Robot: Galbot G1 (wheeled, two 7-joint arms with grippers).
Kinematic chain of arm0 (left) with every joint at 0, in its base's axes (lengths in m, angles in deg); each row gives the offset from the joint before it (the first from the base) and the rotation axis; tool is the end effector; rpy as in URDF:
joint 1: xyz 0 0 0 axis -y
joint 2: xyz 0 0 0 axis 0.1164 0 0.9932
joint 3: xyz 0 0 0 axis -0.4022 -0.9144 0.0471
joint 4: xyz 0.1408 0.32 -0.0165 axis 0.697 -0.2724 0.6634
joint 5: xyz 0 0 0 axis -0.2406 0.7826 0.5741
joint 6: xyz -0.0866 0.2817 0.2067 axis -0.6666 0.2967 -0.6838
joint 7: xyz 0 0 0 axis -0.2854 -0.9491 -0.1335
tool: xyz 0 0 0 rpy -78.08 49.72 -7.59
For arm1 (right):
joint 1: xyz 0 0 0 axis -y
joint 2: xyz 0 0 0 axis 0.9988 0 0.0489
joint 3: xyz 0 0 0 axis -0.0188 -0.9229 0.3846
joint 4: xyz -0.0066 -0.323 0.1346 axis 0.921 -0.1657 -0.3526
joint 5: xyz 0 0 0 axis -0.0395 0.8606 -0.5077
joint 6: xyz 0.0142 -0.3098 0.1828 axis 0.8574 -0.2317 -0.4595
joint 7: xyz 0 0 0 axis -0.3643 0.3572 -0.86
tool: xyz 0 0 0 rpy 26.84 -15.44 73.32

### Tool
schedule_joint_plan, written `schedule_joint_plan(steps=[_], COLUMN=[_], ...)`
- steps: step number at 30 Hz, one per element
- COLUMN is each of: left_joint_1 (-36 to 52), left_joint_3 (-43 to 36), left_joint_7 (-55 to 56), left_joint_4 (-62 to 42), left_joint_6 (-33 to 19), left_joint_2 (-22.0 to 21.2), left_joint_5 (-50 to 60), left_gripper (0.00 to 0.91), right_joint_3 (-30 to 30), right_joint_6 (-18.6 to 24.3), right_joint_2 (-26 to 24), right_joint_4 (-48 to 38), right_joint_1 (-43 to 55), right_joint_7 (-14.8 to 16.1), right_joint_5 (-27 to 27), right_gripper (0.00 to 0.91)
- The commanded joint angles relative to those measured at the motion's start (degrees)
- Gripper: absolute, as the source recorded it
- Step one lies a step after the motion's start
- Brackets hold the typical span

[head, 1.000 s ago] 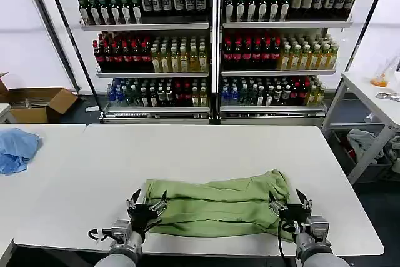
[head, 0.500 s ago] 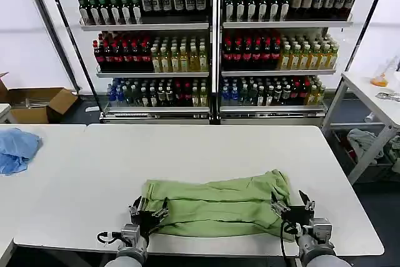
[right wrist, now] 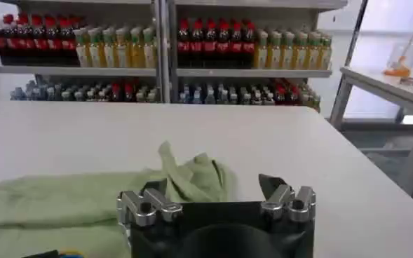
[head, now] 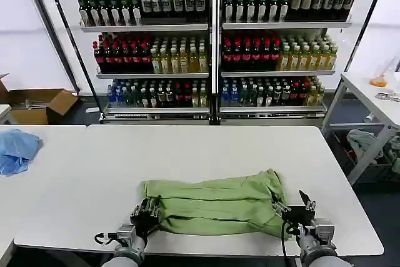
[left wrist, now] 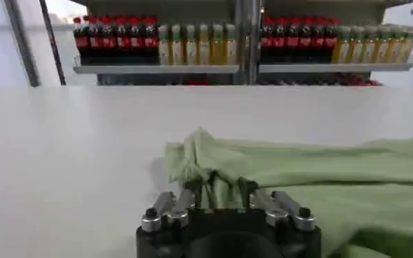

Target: Fold and organize the clothes.

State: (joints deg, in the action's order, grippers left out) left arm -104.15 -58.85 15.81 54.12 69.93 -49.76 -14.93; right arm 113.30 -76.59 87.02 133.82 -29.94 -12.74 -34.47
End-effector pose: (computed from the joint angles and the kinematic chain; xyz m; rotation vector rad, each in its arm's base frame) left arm 0.2258 0.0040 -0.3519 -0.1003 -2.6498 -0.0032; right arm 0.2007 -0.0513 -0.2526 -0.0219 -2.7379 0.0566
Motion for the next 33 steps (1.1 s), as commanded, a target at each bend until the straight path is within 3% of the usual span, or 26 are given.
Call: schedule_joint_plan(steps=[1,20,25,33], left_joint_1=[-0.2,2.2,2.0,2.6], left_joint_3=[4.9,29.0,28.2,17.0], left_joint_7=[-0.7,-5.2,-5.9,-6.1], left_joint_4=[0.3,0.1,5.0,13.8], left_joint_6=[1.1,-0.3,0.8,3.5], left_joint_2=[2.1,22.6,23.3,18.1], left_joint_5=[-5.6,-7.6,-17.9,-30.3], left_gripper=[0.020,0.020,0.020,0.020], right_joint_3=[0.3,-1.0,-1.1,-1.1], right_joint_6=[0.0,-0.1,-0.2,-0.2], right_joint_2=[0.0,-0.4,-0.4,-0.4], right_joint_4=[0.4,0.1,0.1,-0.2], right_joint_1=[-0.4,1.1,1.0,0.5], right_joint_7=[-0.1,-0.3,-0.4,-0.4], right_joint_5=[-0.5,-0.6,-0.6,-0.3], right_gripper=[0.907,0.907,0.907,0.907])
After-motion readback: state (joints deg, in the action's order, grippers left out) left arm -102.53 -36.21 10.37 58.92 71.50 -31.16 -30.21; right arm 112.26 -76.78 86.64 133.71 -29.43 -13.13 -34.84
